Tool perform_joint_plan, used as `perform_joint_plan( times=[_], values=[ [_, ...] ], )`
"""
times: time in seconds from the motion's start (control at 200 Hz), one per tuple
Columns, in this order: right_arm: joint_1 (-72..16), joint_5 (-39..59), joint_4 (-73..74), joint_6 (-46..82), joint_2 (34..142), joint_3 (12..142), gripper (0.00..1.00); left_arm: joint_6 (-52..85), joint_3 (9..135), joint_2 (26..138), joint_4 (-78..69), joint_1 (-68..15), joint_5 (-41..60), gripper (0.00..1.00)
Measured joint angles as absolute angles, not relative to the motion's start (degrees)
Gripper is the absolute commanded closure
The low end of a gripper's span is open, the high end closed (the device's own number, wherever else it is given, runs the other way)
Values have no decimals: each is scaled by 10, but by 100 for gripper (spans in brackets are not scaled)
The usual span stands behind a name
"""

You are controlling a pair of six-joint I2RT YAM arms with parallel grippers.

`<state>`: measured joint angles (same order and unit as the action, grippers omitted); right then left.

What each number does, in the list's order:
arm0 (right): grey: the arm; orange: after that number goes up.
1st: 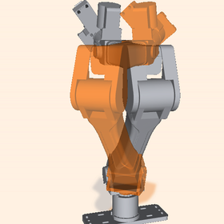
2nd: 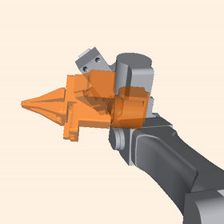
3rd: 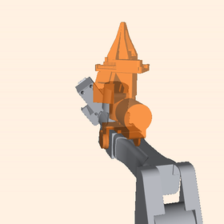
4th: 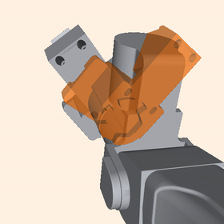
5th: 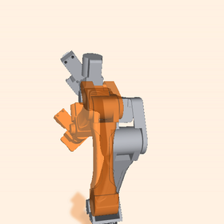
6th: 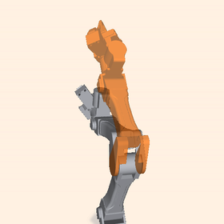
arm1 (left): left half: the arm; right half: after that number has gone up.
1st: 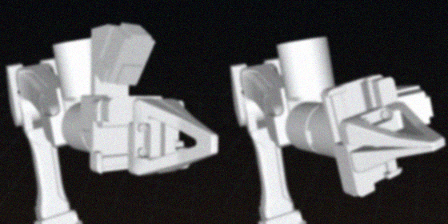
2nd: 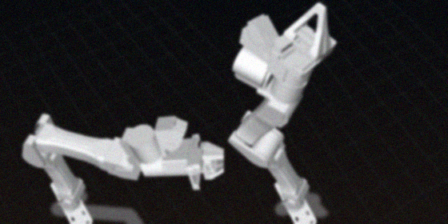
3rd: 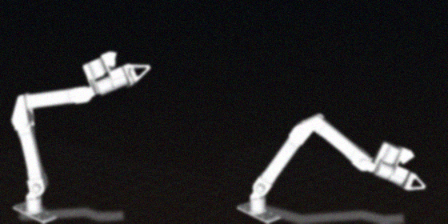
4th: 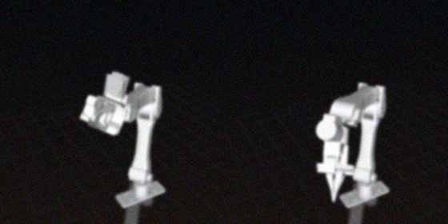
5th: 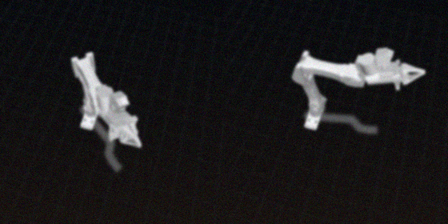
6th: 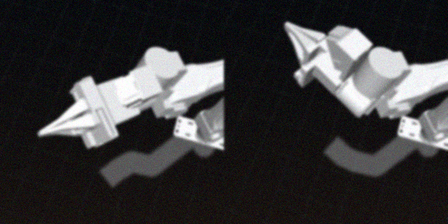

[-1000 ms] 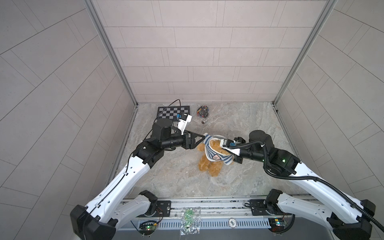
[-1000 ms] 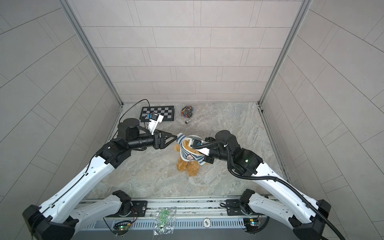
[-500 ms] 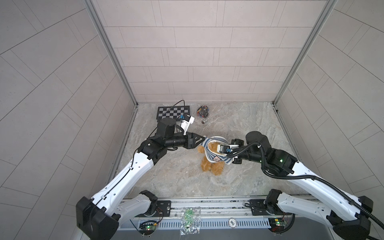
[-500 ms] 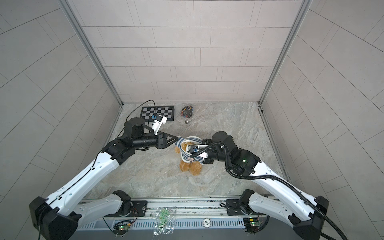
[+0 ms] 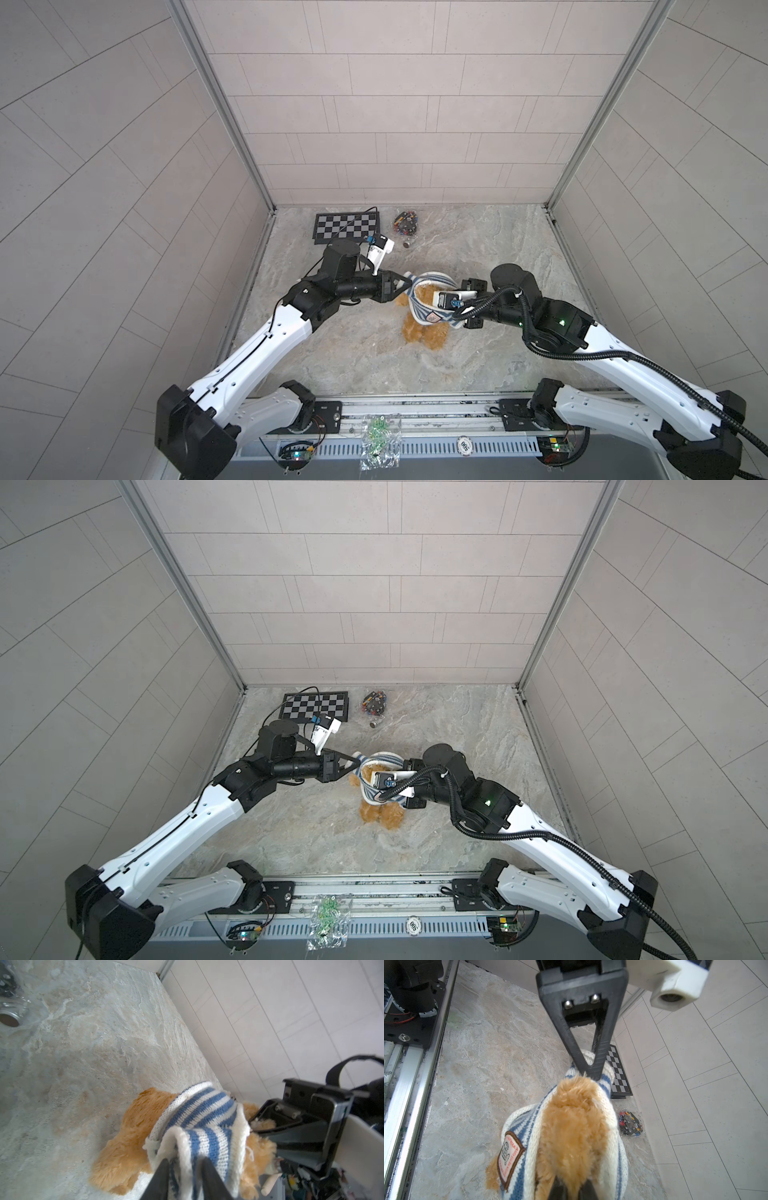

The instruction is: Dress the teddy bear

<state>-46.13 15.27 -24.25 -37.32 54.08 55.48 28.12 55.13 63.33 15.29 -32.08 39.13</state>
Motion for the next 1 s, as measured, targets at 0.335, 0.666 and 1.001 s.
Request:
perform_joint_plan(
  times=[0.335,0.666,1.001],
  values=[
    [-479,138,-240,-387,519,542,100,291,525,637,146,-289,361,100],
    [-483,139,-211,-385,477,501,100,291,481,677,114,-280,370,100],
    [-485,89,-203,-307,502,526,100,291,476,667,95,-298,362,99]
  ],
)
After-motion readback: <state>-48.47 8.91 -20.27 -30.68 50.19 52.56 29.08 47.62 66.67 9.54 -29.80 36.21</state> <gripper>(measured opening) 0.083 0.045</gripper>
